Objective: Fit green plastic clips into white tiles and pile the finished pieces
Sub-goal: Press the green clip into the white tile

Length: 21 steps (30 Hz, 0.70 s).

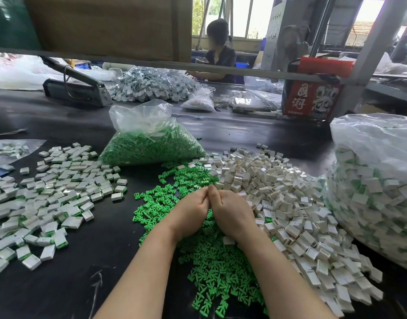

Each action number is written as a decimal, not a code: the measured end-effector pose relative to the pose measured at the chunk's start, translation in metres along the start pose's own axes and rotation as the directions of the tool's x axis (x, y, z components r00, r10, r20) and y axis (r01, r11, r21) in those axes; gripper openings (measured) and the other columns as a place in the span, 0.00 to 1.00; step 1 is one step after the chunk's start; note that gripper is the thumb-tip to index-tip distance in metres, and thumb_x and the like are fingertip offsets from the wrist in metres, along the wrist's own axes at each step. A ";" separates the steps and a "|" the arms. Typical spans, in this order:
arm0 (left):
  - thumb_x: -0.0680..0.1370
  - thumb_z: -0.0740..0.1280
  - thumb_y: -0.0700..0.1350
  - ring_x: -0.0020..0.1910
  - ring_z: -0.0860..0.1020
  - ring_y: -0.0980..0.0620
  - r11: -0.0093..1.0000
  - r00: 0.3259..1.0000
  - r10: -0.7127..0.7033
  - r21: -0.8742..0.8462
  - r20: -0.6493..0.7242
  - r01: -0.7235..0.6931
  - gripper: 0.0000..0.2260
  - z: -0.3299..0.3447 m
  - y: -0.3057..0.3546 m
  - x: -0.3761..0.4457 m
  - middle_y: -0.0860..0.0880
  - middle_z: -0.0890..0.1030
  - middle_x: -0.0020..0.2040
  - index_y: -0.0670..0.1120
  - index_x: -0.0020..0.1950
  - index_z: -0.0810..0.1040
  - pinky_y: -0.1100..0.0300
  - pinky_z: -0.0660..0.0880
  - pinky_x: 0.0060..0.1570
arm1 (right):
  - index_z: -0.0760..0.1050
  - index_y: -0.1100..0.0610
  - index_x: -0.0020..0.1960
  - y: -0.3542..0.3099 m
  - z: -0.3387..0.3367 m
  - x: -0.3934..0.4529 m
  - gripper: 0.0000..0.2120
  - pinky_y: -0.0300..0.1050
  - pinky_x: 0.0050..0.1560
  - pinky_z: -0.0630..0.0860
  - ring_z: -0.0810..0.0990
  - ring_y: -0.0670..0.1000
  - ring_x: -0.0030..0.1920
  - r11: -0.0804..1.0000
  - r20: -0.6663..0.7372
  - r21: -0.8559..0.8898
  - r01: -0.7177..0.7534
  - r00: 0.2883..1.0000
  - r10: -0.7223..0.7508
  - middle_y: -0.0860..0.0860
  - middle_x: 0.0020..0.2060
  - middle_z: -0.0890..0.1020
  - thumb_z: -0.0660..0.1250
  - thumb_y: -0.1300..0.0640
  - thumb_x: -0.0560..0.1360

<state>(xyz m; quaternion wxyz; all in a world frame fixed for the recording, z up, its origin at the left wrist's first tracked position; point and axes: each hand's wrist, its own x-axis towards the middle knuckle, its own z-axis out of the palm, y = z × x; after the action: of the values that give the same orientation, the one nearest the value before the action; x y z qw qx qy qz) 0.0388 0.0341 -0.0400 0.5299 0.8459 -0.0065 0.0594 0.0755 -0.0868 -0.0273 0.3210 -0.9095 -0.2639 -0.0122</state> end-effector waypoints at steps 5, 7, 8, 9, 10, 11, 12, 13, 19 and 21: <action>0.85 0.54 0.48 0.55 0.79 0.53 0.992 0.999 -0.032 0.125 0.010 0.031 0.14 0.002 0.002 -0.001 0.51 0.82 0.56 0.49 0.63 0.77 0.54 0.73 0.62 | 0.71 0.53 0.36 0.000 -0.001 -0.001 0.25 0.47 0.39 0.68 0.76 0.54 0.40 0.999 0.025 -0.048 0.012 1.000 -0.010 0.51 0.36 0.77 0.45 0.45 0.83; 0.85 0.54 0.49 0.59 0.78 0.52 0.992 0.999 -0.044 0.117 -0.002 0.044 0.15 0.004 0.003 -0.001 0.50 0.82 0.59 0.48 0.64 0.77 0.51 0.72 0.65 | 0.72 0.53 0.37 0.001 -0.001 -0.001 0.24 0.47 0.39 0.68 0.76 0.53 0.40 0.998 0.025 -0.063 0.012 1.000 -0.011 0.52 0.37 0.77 0.45 0.46 0.83; 0.85 0.54 0.49 0.59 0.78 0.52 0.994 0.999 -0.045 0.100 -0.009 0.045 0.14 0.005 0.003 -0.002 0.50 0.81 0.58 0.49 0.63 0.77 0.51 0.72 0.65 | 0.72 0.53 0.38 0.001 -0.002 -0.001 0.24 0.47 0.40 0.69 0.76 0.53 0.41 0.998 0.025 -0.059 0.009 1.000 -0.008 0.53 0.38 0.79 0.45 0.46 0.83; 0.85 0.54 0.49 0.59 0.78 0.53 0.996 0.999 -0.043 0.082 -0.013 0.044 0.14 0.005 0.004 -0.002 0.50 0.81 0.58 0.50 0.63 0.77 0.51 0.72 0.65 | 0.72 0.53 0.38 0.001 -0.002 -0.001 0.24 0.48 0.41 0.70 0.77 0.54 0.42 0.999 0.028 -0.049 0.009 1.000 -0.007 0.53 0.39 0.80 0.45 0.46 0.83; 0.85 0.54 0.48 0.59 0.78 0.53 0.997 0.999 -0.041 0.063 -0.016 0.042 0.14 0.005 0.004 -0.002 0.51 0.81 0.59 0.49 0.63 0.77 0.52 0.72 0.65 | 0.72 0.52 0.39 0.001 -0.003 -0.001 0.24 0.48 0.42 0.71 0.77 0.54 0.42 0.999 0.032 -0.035 0.011 0.999 -0.010 0.53 0.41 0.81 0.45 0.45 0.83; 0.85 0.54 0.47 0.59 0.78 0.53 0.998 0.999 -0.035 0.047 -0.018 0.036 0.13 0.004 0.004 -0.002 0.50 0.81 0.58 0.49 0.63 0.77 0.53 0.72 0.65 | 0.72 0.51 0.39 0.000 -0.003 -0.002 0.23 0.49 0.42 0.72 0.77 0.54 0.43 1.000 0.033 -0.021 0.014 0.999 -0.013 0.53 0.41 0.81 0.46 0.45 0.83; 0.85 0.54 0.47 0.58 0.78 0.54 0.999 0.999 -0.029 0.032 -0.022 0.030 0.13 0.004 0.005 -0.002 0.50 0.82 0.58 0.47 0.63 0.77 0.54 0.73 0.64 | 0.71 0.49 0.38 0.000 -0.004 -0.002 0.22 0.49 0.42 0.72 0.77 0.53 0.43 1.000 0.033 -0.011 0.016 0.999 -0.016 0.52 0.41 0.81 0.46 0.44 0.83; 0.85 0.55 0.46 0.56 0.79 0.54 1.000 0.999 -0.023 0.008 -0.026 0.023 0.13 0.003 0.005 -0.003 0.50 0.82 0.56 0.46 0.61 0.77 0.56 0.74 0.61 | 0.70 0.48 0.37 0.000 -0.004 -0.002 0.22 0.48 0.41 0.70 0.77 0.52 0.43 1.000 0.030 0.005 0.016 0.999 -0.016 0.50 0.40 0.80 0.46 0.44 0.83; 0.84 0.60 0.47 0.31 0.71 0.62 0.977 0.996 -0.015 -0.211 -0.091 -0.004 0.11 -0.003 0.008 -0.007 0.61 0.72 0.30 0.50 0.43 0.74 0.59 0.73 0.33 | 0.68 0.56 0.34 0.001 -0.011 0.004 0.24 0.45 0.31 0.63 0.65 0.48 0.27 0.816 0.067 0.566 -0.119 0.993 0.098 0.50 0.27 0.69 0.48 0.48 0.85; 0.83 0.61 0.49 0.33 0.74 0.67 0.963 0.992 -0.001 -0.268 -0.126 -0.033 0.10 -0.005 0.012 -0.008 0.63 0.76 0.31 0.51 0.44 0.77 0.60 0.77 0.30 | 0.69 0.58 0.37 0.002 -0.016 0.004 0.23 0.39 0.26 0.63 0.65 0.45 0.24 0.683 0.101 0.708 -0.178 0.983 0.151 0.51 0.28 0.68 0.48 0.49 0.85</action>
<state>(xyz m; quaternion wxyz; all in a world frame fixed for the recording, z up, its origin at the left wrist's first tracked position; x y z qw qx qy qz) 0.0295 0.0326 -0.0284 0.6389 0.7606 0.0119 0.1150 0.0821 -0.0958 -0.0152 0.6437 -0.7335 -0.1710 0.1358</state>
